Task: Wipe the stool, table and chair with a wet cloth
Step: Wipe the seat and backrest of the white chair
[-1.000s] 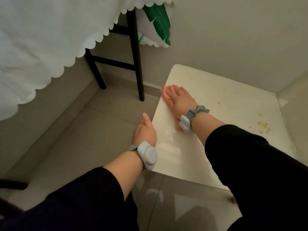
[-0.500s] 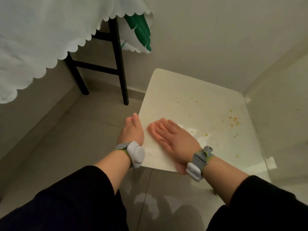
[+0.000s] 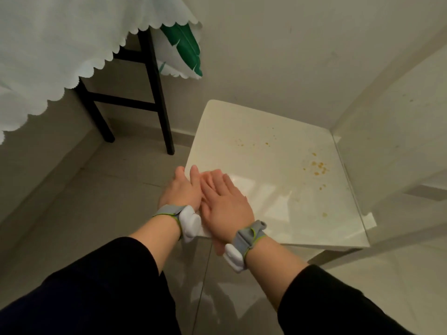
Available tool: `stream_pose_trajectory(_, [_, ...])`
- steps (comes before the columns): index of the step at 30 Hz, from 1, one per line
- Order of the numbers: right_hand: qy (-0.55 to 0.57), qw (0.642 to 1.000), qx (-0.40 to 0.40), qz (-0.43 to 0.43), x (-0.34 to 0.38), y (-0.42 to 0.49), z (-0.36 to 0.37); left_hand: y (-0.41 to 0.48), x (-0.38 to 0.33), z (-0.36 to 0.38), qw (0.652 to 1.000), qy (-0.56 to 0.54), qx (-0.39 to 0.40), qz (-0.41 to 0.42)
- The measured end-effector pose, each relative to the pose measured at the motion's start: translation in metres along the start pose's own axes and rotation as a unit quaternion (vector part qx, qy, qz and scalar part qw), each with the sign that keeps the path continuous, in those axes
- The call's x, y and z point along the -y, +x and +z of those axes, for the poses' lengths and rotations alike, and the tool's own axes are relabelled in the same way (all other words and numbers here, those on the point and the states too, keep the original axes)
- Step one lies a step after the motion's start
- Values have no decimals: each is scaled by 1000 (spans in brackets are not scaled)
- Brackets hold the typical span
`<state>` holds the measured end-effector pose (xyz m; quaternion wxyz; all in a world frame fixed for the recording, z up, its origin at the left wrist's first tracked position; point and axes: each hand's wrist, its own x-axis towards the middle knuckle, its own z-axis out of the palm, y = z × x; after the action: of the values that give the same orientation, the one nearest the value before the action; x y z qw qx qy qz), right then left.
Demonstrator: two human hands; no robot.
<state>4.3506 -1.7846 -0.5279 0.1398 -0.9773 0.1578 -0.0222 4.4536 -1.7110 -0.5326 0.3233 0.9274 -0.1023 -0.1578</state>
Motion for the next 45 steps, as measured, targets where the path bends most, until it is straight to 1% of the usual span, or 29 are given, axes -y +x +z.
stream_pose_trajectory(2, [-45,997,3,-67,-21,-3,-7,-2,0,-1,1000,6,1,11])
stream_pose_trajectory(3, [-69,994,-1,-88,-36,-5,-11,-3,0,0,1000,9,0,16])
stream_pose_trajectory(4, [-86,993,-6,-86,-52,-5,-16,-3,1,0,1000,13,-2,18])
stream_pose_trajectory(7, [-95,995,-22,8,-111,-5,-34,-2,2,2,999,24,-6,24])
stream_pose_trajectory(10, [-83,988,-4,128,-146,1,-43,1,3,3,999,24,0,22])
stream_pose_trajectory(13, [-45,965,-33,254,-128,14,-35,7,3,1,1000,-11,16,-7])
stream_pose_trajectory(14, [-31,962,-34,267,-113,18,-30,12,0,-1,999,-21,21,-23])
stream_pose_trajectory(15, [-23,966,-32,254,-96,22,-24,19,-4,-3,999,-27,27,-36])
stream_pose_trajectory(16, [-19,975,-25,219,-78,24,-18,27,-8,-4,998,-29,32,-48])
stream_pose_trajectory(19, [-19,999,-3,37,-31,23,-3,46,-24,-7,995,-29,50,-78])
stream_pose_trajectory(21, [-26,997,5,-71,-25,22,-3,55,-33,-5,995,-24,54,-84])
stream_pose_trajectory(23, [-30,987,14,-156,-37,27,-10,60,-39,-2,993,-37,44,-105])
stream_pose_trajectory(26, [-3,973,8,-232,-50,38,-22,70,-48,-1,988,-49,45,-139])
stream_pose_trajectory(29, [8,971,-4,-240,-53,54,-23,81,-57,-3,982,-77,58,-162])
stream_pose_trajectory(31, [11,973,7,-232,-54,69,-23,86,-58,0,979,-103,45,-168])
stream_pose_trajectory(36, [1,978,32,-206,-60,106,-22,76,-47,12,979,-175,-11,-103])
stream_pose_trajectory(40, [-10,979,47,-196,-64,136,-23,66,-40,11,980,-182,-58,-61])
stream_pose_trajectory(42, [-12,981,51,-189,-66,151,-24,67,-38,9,981,-176,-63,-57])
stream_pose_trajectory(45, [-27,982,54,-181,-71,170,-26,67,-37,9,989,-133,-52,-46])
